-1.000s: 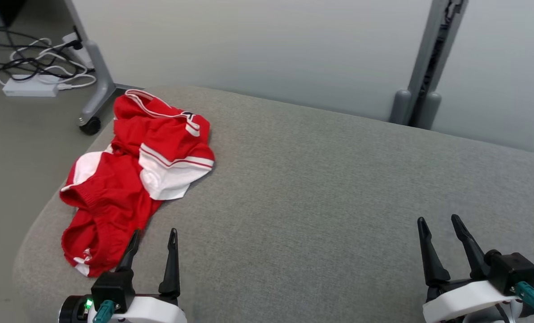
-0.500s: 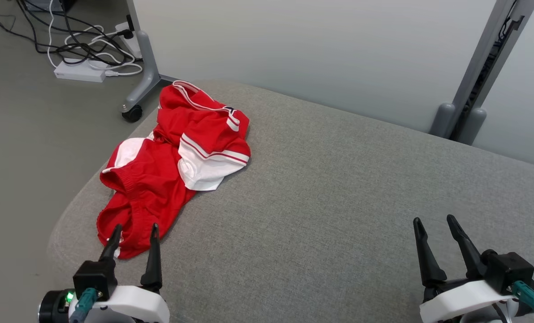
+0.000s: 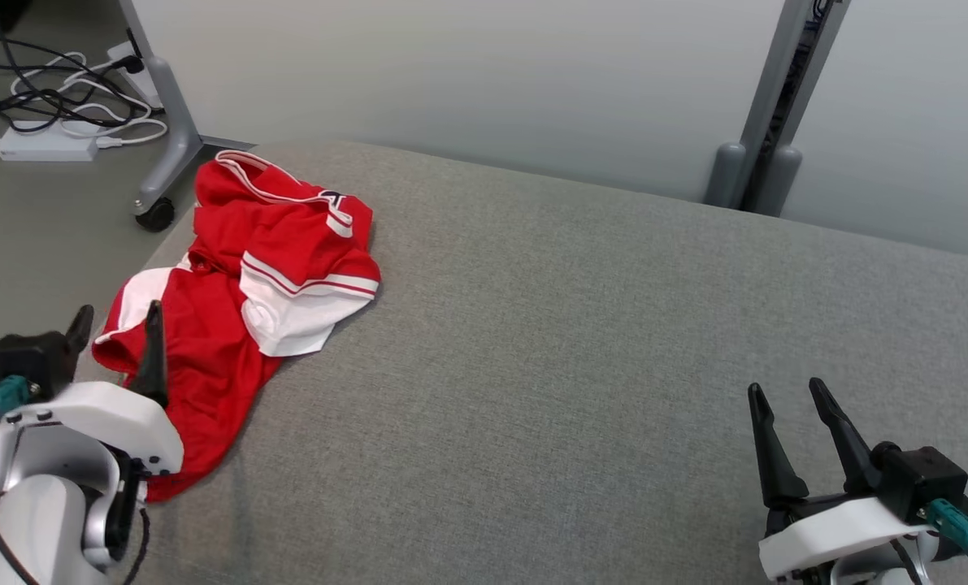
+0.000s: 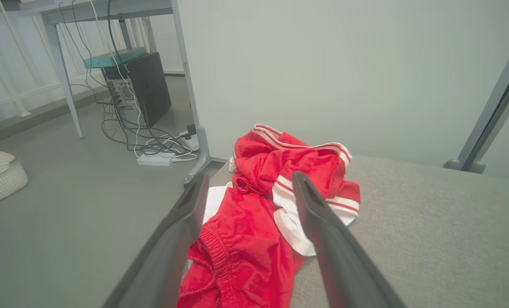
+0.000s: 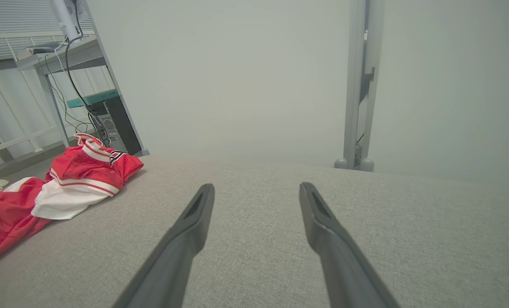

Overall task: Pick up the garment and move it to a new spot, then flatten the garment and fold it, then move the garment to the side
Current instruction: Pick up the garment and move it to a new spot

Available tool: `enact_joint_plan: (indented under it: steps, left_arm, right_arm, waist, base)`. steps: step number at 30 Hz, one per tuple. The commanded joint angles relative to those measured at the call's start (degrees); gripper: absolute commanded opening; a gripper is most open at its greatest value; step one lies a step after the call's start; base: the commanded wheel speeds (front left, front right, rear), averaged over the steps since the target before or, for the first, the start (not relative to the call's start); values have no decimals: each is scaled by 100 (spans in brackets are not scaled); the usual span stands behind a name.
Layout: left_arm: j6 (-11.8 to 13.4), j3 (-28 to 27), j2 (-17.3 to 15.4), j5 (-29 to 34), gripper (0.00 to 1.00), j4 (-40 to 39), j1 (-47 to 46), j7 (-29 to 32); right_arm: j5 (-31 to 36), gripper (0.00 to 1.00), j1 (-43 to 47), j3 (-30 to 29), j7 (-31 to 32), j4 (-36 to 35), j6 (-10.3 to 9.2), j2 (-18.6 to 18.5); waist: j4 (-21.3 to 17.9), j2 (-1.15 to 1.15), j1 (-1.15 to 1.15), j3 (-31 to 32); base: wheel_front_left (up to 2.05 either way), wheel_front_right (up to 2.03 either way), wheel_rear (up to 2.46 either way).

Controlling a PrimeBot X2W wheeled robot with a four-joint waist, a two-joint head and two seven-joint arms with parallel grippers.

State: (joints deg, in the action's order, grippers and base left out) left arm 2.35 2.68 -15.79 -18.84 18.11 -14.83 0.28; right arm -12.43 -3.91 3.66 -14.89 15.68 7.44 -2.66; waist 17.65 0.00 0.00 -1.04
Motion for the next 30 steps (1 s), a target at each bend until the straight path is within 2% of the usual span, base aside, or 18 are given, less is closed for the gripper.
enact_joint_plan:
  steps: [1,5,9,19,30]
  left_arm:
    - [-32,-34,-80,-51,100,96,-168,87]
    - [-115,-145,-290,-178,100,495,-531,384]
    - [-135,-249,-360,-339,100,864,-878,496]
    - [47,-468,-466,-494,100,1584,-1421,360]
    - [246,-623,-592,-581,100,1936,-1399,270]
  right_arm:
    - [72,100,-90,-22,-30,-34,8,-40]
    - [215,100,-199,-22,-28,-94,8,-41]
    - [409,100,-344,-75,25,-205,9,-41]
    - [660,100,-711,-126,243,-655,9,-41]
    - [770,100,-779,-123,321,-781,9,-41]
  waist:
    - [-161,0,0,-169]
    - [-364,0,0,-491]
    - [-488,0,0,-865]
    - [-530,0,0,-1753]
    - [-444,0,0,-2086]
  base:
    - [0,0,0]
    - [0,0,0]
    - [0,0,0]
    - [0,0,0]
    - [0,0,0]
